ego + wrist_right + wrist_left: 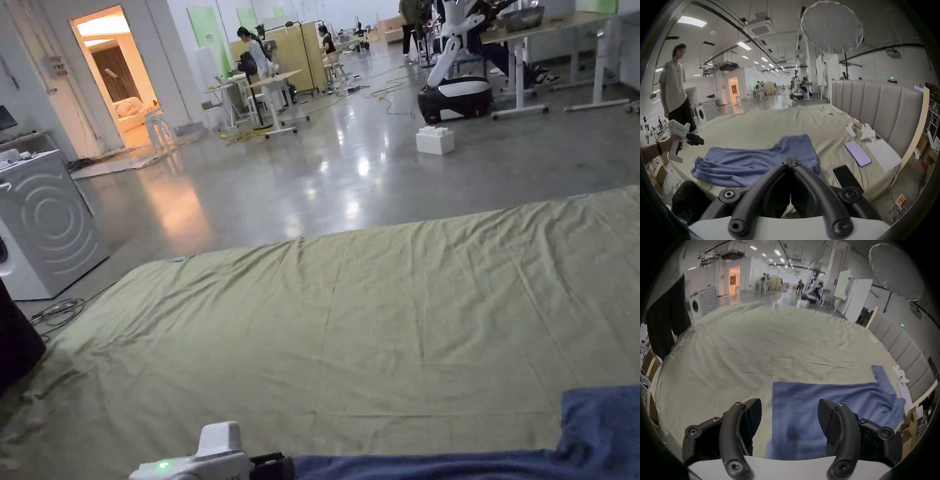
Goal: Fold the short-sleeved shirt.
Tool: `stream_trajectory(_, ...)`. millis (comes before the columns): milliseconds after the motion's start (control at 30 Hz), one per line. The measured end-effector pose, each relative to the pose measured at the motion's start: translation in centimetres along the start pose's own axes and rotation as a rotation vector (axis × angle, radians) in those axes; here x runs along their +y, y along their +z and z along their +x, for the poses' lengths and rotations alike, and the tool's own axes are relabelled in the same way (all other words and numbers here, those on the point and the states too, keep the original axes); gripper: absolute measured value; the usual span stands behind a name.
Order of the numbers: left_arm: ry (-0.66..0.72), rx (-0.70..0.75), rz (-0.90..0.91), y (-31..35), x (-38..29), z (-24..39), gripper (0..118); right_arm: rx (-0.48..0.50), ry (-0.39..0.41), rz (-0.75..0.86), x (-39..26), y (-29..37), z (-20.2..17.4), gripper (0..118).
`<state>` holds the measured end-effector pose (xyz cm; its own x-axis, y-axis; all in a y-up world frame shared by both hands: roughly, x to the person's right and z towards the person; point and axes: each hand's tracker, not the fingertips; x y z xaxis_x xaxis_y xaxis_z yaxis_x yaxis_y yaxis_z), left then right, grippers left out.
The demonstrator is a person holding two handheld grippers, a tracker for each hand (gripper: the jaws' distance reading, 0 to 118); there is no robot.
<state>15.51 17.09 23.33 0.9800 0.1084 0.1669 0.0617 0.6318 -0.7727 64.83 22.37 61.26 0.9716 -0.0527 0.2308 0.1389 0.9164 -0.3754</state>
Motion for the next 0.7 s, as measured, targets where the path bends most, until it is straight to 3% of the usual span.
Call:
stream_trajectory(167,0.159,0.018,-0.084,-7.6,1.7,-1.7,73,-0.06,-0.024,-0.052,-1.0,-1.6,1.8,0)
stream_trajectory(300,0.143,0.044,-0.124,-9.8,1.6,-1.9,72,-0.093,-0.029,-0.112,-1.3,-3.2,2.6,0)
stream_trajectory(367,0.026,0.103,-0.142,-10.0,1.4,0.2,70,-0.098,-0.038,-0.118,-1.3,-3.8,2.8,0)
stream_trajectory(500,-0.137,0.134,-0.157,-9.8,1.5,2.6,11,-0.072,-0.091,-0.12,-1.4,-5.1,2.8,0)
stream_trajectory(600,-0.126,0.164,-0.181,-11.1,1.2,3.2,9,-0.049,-0.104,-0.137,-0.7,-7.1,2.4,0)
stream_trajectory(700,-0.132,0.17,-0.195,-11.5,1.1,3.3,9,0.035,-0.081,-0.16,1.3,-10.6,2.7,1)
